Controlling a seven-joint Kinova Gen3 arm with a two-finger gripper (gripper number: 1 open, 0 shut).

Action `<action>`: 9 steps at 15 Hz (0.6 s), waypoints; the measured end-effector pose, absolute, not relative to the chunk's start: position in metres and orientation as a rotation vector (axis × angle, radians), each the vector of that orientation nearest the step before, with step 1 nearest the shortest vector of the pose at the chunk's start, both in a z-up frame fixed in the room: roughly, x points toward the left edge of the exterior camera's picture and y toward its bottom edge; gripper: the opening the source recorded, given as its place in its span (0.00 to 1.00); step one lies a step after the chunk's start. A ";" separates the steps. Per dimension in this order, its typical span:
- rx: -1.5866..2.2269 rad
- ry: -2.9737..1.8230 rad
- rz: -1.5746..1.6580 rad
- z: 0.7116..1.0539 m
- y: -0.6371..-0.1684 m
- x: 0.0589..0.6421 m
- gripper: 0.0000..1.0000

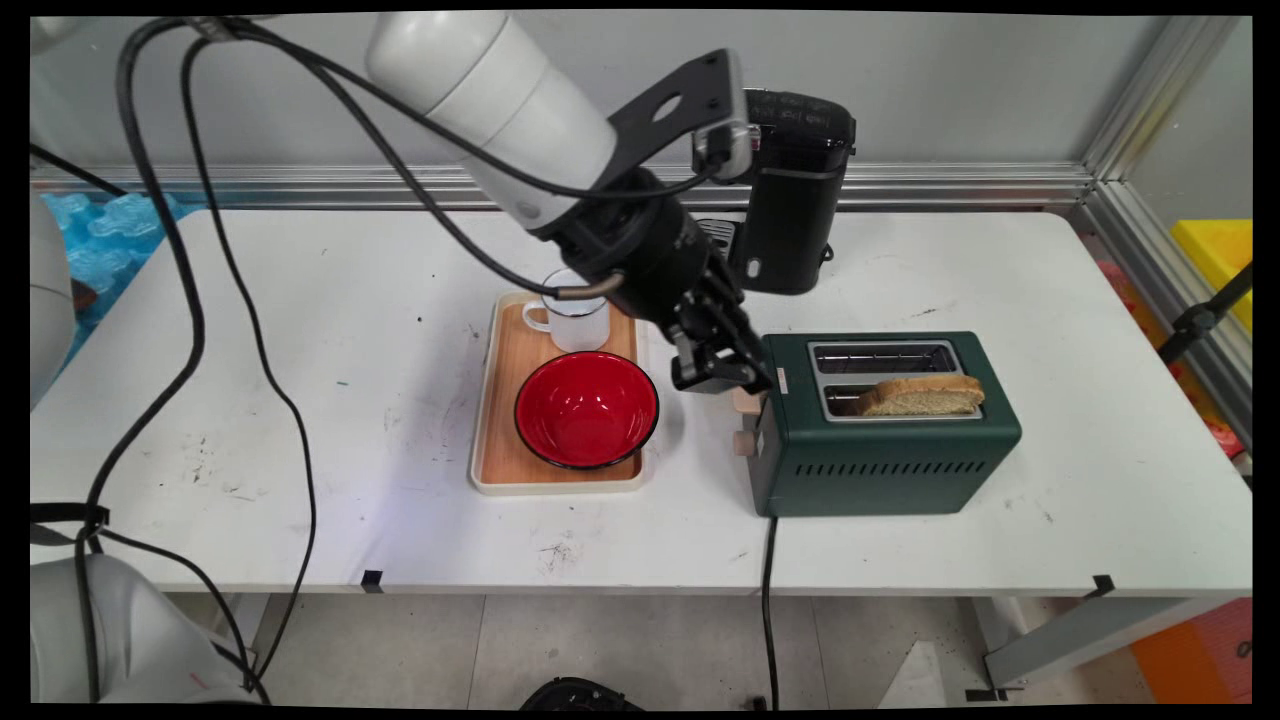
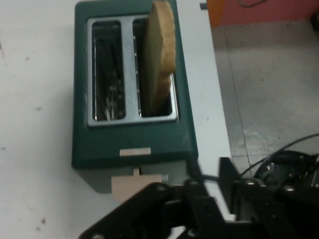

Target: Press the toaster switch

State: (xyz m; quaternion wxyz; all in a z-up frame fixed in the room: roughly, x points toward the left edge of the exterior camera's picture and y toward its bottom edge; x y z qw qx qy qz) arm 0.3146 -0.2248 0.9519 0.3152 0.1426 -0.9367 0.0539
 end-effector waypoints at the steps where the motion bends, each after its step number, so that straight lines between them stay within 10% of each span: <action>1: 0.375 -2.474 0.144 0.951 -0.224 0.317 0.00; 9: 0.371 -2.515 0.181 0.940 -0.233 0.318 0.00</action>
